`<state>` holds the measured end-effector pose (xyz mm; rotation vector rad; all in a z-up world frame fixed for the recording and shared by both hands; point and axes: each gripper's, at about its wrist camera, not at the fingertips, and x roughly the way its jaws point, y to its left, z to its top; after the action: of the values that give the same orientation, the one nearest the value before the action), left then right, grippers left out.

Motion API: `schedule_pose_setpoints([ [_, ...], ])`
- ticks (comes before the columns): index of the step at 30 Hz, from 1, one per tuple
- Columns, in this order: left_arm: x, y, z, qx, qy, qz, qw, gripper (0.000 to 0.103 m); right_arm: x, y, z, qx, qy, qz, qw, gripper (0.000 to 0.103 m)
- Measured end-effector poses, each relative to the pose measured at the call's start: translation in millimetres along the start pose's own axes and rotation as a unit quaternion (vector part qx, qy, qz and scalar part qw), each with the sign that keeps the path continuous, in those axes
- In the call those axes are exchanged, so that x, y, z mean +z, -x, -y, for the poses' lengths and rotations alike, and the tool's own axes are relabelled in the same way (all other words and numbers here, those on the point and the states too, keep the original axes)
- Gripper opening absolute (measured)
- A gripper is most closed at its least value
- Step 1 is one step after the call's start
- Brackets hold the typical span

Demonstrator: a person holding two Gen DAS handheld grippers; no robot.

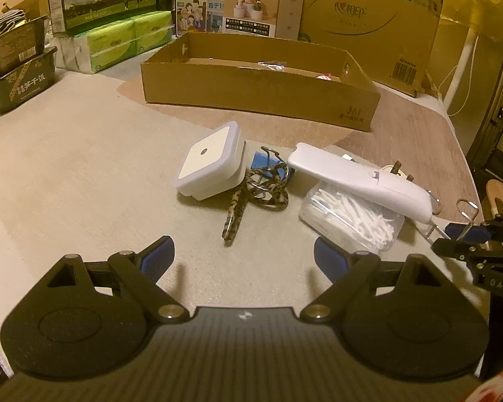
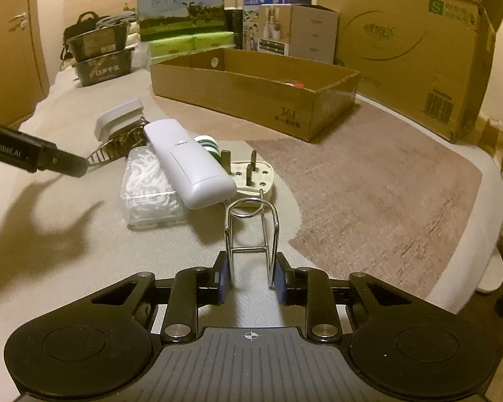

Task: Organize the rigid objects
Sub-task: 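Close the right tool on the chrome wire stand, then close the left tool on the leopard-print strap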

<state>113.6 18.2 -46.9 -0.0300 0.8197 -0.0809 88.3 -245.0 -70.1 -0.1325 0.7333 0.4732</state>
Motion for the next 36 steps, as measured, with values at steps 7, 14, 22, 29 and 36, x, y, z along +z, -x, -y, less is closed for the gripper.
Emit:
schedule_pose_setpoints([
  [7,-0.6,-5.2,0.3,-0.001,-0.006,0.001,1.0,0.088,-1.0,11.6,5.7,-0.01,-0.016,0.01,1.0,0.027],
  [14,1.3,-19.1,-2.1,-0.001,-0.015,-0.004,0.9999,0.078,4.2,22.3,13.7,-0.019,-0.036,0.025,0.999,0.027],
  [22,18.6,-35.1,-4.8,-0.023,-0.005,0.003,0.9997,0.066,18.0,21.6,16.5,-0.026,-0.041,0.034,0.998,0.027],
  [29,32.9,-53.2,-5.1,-0.026,0.015,0.006,0.9995,0.064,24.9,15.5,18.3,-0.03,-0.044,0.033,0.998,0.027],
  [36,35.7,-59.3,-3.1,-0.028,0.026,0.007,0.9992,0.041,28.6,10.4,19.1,-0.034,-0.044,0.03,0.998,0.027],
])
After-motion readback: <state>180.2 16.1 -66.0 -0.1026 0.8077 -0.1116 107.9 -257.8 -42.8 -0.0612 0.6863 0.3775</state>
